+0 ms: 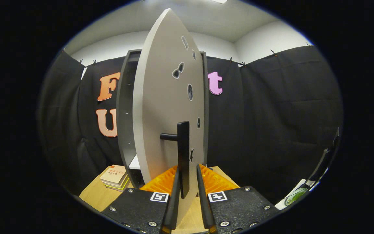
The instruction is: Open the shoe cabinet door, grab the shoes and put them into the shoe cabinet, then close the shoe cabinet door.
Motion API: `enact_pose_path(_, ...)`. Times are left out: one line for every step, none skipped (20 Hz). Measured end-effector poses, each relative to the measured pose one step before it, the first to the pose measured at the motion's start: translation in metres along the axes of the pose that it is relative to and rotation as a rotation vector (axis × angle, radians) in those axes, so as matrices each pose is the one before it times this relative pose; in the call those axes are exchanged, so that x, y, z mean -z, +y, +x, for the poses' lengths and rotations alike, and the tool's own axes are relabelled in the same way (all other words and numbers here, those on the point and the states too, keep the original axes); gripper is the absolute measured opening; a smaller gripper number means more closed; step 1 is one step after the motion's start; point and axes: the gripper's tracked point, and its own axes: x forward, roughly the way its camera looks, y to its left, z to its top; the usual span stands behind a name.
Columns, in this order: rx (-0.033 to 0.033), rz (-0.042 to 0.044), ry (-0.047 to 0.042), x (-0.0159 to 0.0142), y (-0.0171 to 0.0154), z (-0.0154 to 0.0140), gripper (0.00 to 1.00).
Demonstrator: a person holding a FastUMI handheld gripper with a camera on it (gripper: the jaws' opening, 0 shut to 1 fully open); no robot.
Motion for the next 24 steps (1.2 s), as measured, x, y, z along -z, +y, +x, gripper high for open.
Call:
enact_pose_path(0.01348,0.00347,-0.00118,-0.00069,-0.00268,0.00049,0.31)
enact_pose_path(0.01205,0.00249,-0.00061,-0.00028,-0.00230,0.00016,0.32)
enact_pose_path(0.00023,0.00359,-0.00296,-0.00021,-0.00050,0.00084,0.32)
enact_pose_path(-0.00282,0.00961,0.00223,0.00076,0.00030,0.00029,0.32)
enact_pose_path(-0.00376,0.01152,0.00074,-0.00017,-0.00093,-0.00134,0.32)
enact_pose_path(-0.00002,0.00516,-0.00078,0.00015,-0.00208,-0.00003,0.35)
enact_pose_path(0.00107,0.00758,0.00328,0.00030,-0.00202,0.00083,0.36)
enact_pose_path(0.00507,0.00050,-0.00315,-0.00083,-0.00166,-0.00084,0.38)
enact_pose_path(0.00477,-0.01030,-0.00098,0.00009,-0.00221,0.00079,0.39)
enact_pose_path(0.00968,-0.00960,0.00239,0.00004,-0.00259,0.00054,0.41)
enact_pose_path(0.01359,-0.00395,0.00272,0.00046,-0.00461,0.00049,0.42)
enact_pose_path(0.00705,0.00121,-0.00472,-0.00131,-0.00275,-0.00124,0.42)
enact_pose_path(0.00199,0.00541,-0.00431,-0.00129,-0.00125,0.00008,0.43)
enact_pose_path(0.00032,0.01060,-0.00278,-0.00064,-0.00098,0.00090,0.43)
enact_pose_path(0.00299,0.01010,-0.00397,-0.00014,0.00066,0.00106,0.43)
enact_pose_path(-0.00173,0.00859,0.00130,0.00068,0.00136,0.00030,0.43)
enact_pose_path(-0.00289,0.00559,0.00370,0.00072,0.00095,-0.00134,0.44)
enact_pose_path(-0.00109,0.00027,0.00226,-0.00006,0.00022,-0.00107,0.44)
enact_pose_path(0.00677,-0.00743,-0.00071,-0.00060,-0.00288,0.00018,0.43)
enact_pose_path(0.00833,-0.01359,-0.00236,0.00015,-0.00296,0.00146,0.43)
enact_pose_path(0.01513,-0.00692,-0.00158,-0.00056,-0.00405,0.00044,0.43)
enact_pose_path(0.00889,-0.00002,-0.00100,-0.00111,-0.00218,0.00050,0.42)
enact_pose_path(0.00759,0.00041,0.00003,0.00035,-0.00076,-0.00063,0.42)
enact_pose_path(0.00420,0.00179,-0.00007,-0.00053,-0.00084,-0.00121,0.42)
